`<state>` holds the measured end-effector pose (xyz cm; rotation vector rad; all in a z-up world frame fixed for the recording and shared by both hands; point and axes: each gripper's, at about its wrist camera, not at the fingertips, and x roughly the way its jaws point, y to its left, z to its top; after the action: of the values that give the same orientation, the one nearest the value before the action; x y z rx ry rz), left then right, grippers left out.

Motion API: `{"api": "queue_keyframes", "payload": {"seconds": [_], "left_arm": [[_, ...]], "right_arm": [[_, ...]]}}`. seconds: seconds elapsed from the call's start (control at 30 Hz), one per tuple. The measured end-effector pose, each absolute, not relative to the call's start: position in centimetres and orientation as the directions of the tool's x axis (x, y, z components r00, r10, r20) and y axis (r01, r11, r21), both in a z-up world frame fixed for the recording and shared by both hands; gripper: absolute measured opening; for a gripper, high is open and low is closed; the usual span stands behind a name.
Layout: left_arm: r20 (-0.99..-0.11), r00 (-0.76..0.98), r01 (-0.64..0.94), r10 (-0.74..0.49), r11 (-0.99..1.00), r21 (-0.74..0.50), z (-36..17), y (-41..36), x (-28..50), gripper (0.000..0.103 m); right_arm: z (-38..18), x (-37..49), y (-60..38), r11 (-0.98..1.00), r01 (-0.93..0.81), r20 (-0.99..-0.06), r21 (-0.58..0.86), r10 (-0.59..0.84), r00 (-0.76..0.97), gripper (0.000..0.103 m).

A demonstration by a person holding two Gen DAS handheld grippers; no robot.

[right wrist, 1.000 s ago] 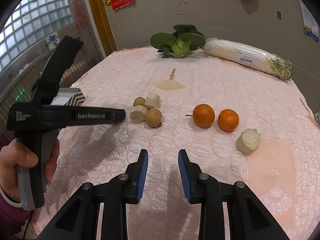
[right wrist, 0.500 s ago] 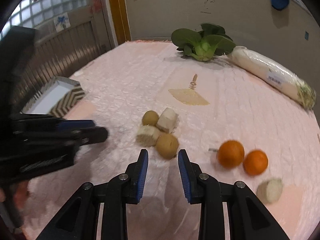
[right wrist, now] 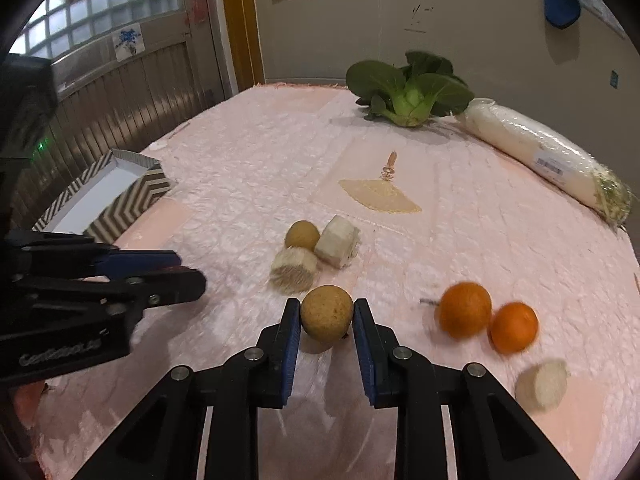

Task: Organize fruits
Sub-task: 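Grasp a red date with the left gripper while the right gripper grasps a brown round fruit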

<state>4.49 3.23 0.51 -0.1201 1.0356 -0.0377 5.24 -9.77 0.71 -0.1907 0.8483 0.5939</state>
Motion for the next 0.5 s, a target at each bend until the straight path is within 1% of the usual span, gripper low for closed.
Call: {"api": "queue_keyframes", "payload": {"seconds": [0.3,0.5], "left_arm": [[-0.840,0.535,-0.007,-0.092,0.993,-0.114,1.3,2.8,1.5,0.025],[-0.830,0.550,0.002,-0.093,0.994,-0.110,1.9,2.8,-0.6,0.025]], "right_arm": [[2.4,0.2,-11.0,0.874,-0.480,-0.716,0.078,0.384,0.583,0.025],[3.2,-1.9,-11.5,0.893,-0.438,-0.704,0.103,0.377,0.602,0.025]]}}
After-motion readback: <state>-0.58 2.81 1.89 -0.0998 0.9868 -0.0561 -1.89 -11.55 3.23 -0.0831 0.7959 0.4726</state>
